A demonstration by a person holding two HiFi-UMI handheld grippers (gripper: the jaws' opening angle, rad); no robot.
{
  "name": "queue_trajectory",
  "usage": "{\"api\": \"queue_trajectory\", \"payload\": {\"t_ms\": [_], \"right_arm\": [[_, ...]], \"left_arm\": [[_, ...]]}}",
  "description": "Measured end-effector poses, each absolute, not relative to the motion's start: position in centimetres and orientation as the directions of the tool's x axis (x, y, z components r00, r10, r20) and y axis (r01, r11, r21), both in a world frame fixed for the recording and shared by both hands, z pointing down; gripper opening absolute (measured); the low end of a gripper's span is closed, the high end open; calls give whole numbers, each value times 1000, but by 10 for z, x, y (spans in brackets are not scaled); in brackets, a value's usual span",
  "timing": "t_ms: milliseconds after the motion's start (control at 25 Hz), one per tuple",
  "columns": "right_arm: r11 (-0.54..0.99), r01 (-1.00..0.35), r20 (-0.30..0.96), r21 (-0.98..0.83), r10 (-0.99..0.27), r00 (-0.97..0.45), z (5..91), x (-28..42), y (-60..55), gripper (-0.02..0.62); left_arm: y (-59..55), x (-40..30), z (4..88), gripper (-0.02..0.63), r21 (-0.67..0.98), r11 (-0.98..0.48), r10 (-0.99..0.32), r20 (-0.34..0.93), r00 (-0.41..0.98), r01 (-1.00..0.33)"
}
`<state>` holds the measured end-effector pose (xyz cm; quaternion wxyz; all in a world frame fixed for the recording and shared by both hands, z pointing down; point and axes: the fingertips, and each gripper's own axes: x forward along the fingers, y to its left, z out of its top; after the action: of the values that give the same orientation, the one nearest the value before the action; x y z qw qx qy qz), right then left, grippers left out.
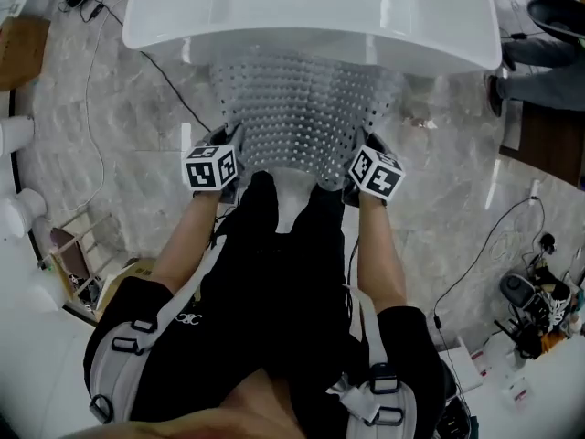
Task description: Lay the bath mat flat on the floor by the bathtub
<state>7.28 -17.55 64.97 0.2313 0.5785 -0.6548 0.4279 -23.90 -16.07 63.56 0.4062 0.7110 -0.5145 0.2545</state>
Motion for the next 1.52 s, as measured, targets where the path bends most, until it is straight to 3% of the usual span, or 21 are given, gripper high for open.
{"api": "queue_trajectory", "payload": {"t_ms": [320, 560, 880, 1080, 1240, 1400, 1520], "right_arm": [[-133, -960, 907, -247, -381, -180, 855, 117, -173, 44], [-171, -943, 917, -287, -332, -219, 1006, 134, -184, 46], [-32, -972, 928, -233, -307, -212, 1171, 149, -229, 51], [-4, -981, 935, -196, -303, -185, 1242, 155, -258, 54], [-121, -968, 937, -220, -303, -175, 1276, 176, -272, 71], [-112, -981, 966, -156, -226, -127, 1297, 195, -269, 94], [-110, -990, 977, -85, -203, -62, 1296, 206, -264, 152]], "left_arm": [[-167, -228, 854, 40, 348, -73, -365, 863, 350, -935], [-184, -229, 1005, 43, 305, -27, -342, 892, 295, -952], [-202, -217, 1168, 55, 242, -62, -322, 913, 249, -968], [-215, -235, 1239, 60, 206, -29, -328, 922, 204, -978], [-214, -261, 1272, 94, 165, 12, -292, 944, 155, -986], [-204, -267, 1297, 106, 189, 54, -228, 958, 172, -981], [-197, -277, 1300, 180, 170, 59, -187, 970, 156, -984]]}}
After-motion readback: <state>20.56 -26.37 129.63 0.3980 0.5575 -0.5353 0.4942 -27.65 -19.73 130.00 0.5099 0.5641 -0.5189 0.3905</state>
